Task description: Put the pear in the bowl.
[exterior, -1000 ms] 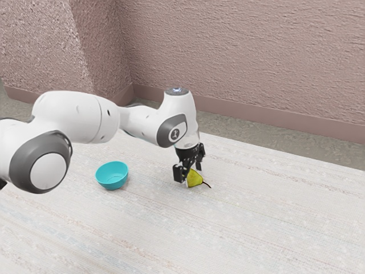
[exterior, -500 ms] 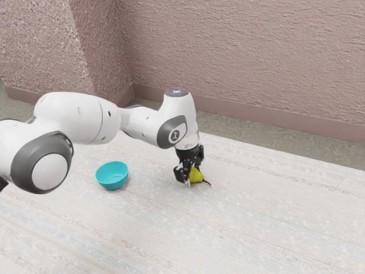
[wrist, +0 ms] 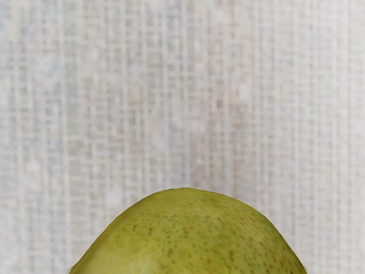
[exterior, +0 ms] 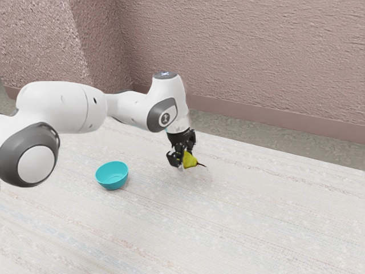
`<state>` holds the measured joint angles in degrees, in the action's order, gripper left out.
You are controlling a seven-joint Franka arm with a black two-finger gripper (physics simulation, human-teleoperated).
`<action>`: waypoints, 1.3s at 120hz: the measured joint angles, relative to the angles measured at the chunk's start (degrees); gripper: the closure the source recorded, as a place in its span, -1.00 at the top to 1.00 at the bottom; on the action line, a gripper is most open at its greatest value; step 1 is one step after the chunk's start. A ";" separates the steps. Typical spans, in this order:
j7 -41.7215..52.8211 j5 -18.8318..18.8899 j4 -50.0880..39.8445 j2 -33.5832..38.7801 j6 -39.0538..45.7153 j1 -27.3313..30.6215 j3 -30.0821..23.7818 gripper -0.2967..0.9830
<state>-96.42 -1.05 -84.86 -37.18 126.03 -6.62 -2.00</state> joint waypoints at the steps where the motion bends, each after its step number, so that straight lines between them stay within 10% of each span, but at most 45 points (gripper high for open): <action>1: 0.00 0.00 -0.23 0.29 -0.11 0.21 -0.01 0.01; 156: -0.08 1.53 -24.16 17.57 -3.57 18.44 0.24 0.02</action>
<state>-96.50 0.48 -109.03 -19.61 122.46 11.82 -1.76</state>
